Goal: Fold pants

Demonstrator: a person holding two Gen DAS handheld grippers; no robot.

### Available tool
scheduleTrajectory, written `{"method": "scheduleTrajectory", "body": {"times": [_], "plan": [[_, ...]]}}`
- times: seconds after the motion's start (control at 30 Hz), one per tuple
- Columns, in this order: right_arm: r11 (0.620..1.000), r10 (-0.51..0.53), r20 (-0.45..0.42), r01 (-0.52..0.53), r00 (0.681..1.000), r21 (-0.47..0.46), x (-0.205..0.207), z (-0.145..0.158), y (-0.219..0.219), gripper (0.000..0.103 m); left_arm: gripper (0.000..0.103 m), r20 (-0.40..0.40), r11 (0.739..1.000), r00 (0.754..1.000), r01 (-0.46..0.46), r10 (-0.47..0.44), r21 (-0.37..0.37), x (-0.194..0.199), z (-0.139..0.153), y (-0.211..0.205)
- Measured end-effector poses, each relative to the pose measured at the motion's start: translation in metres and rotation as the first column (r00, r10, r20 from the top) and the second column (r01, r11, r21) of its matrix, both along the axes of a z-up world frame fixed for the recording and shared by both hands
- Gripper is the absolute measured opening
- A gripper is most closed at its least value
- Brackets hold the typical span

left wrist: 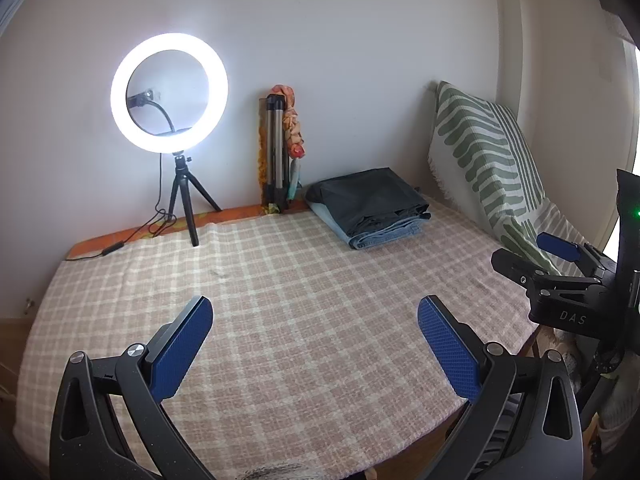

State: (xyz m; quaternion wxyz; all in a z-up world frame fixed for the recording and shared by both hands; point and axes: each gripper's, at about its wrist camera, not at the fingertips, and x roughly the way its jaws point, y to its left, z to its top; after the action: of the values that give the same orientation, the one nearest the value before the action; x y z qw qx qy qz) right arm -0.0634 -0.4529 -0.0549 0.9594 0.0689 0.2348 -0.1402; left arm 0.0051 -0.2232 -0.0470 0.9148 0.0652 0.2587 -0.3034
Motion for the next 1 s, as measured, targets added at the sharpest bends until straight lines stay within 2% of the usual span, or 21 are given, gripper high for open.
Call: {"method": "scheduleTrajectory", "body": {"times": [1.0], "plan": [[1.0, 0.017, -0.004, -0.017, 1.0, 0.023, 0.0061, -0.0038, 0.0019, 0.103, 0.102, 0.003, 1.0, 1.0, -0.008, 0.008, -0.008, -0.0014, 0.0011, 0.0008]]}}
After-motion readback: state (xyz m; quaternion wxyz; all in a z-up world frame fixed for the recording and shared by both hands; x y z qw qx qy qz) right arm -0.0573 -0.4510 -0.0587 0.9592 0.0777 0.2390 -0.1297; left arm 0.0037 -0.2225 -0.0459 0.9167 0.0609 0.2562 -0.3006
